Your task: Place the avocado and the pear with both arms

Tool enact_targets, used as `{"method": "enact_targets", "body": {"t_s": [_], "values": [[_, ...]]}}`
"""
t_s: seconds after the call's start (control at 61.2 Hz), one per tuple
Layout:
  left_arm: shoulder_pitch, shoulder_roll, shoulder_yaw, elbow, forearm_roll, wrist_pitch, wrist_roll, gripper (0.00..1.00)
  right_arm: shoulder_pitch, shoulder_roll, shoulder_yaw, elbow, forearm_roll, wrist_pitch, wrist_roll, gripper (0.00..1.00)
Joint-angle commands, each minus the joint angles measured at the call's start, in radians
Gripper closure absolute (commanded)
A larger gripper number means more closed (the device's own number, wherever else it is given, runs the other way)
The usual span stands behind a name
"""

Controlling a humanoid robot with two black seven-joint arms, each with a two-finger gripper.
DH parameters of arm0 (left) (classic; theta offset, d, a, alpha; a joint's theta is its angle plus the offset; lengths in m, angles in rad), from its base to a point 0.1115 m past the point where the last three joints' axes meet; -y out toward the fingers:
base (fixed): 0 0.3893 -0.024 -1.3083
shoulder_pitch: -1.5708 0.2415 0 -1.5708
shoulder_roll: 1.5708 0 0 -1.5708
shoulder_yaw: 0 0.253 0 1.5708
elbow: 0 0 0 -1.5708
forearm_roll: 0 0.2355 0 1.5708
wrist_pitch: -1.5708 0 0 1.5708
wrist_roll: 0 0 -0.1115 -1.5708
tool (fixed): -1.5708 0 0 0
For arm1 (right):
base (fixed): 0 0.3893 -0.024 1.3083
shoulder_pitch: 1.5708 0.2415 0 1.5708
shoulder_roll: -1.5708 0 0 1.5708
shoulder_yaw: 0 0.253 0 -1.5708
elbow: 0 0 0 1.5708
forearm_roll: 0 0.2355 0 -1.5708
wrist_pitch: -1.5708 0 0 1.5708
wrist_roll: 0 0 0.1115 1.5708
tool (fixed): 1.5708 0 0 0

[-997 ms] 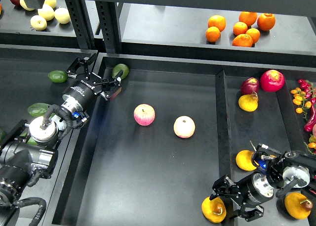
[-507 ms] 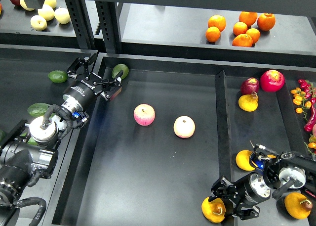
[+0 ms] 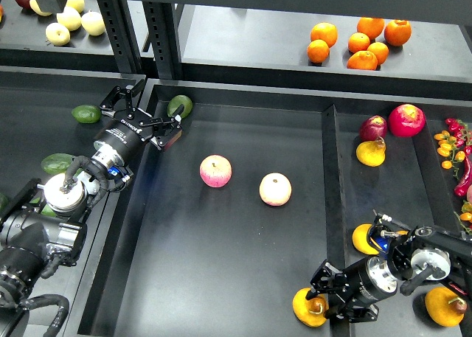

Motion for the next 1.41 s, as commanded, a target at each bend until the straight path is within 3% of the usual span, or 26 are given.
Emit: {"method": "enact_targets", "body": {"t_s": [0.0,0.294,0.784,1.389], "values": [[0.000,0.000,0.000,0.000,0.000,0.000,0.000,0.01,-0.001,0.001,0.015,0.000,-0.004,0.000,0.000,0.71],[0.000,0.000,-0.002,-0.001,0.000,0.000,0.000,0.01,-0.018,-0.002,0.066,-0.002,0.005,0.000,0.000,0.96],[0.000,0.000,0.001,-0.001,0.000,0.000,0.000,0.01,0.018,-0.079,0.181,0.014,0.205,0.000,0.000,0.97],[0.000,0.000,0.003,0.000,0.000,0.000,0.000,0.01,0.082,-0.432,0.070,0.069,0.341,0.000,0.000,0.96]]}}
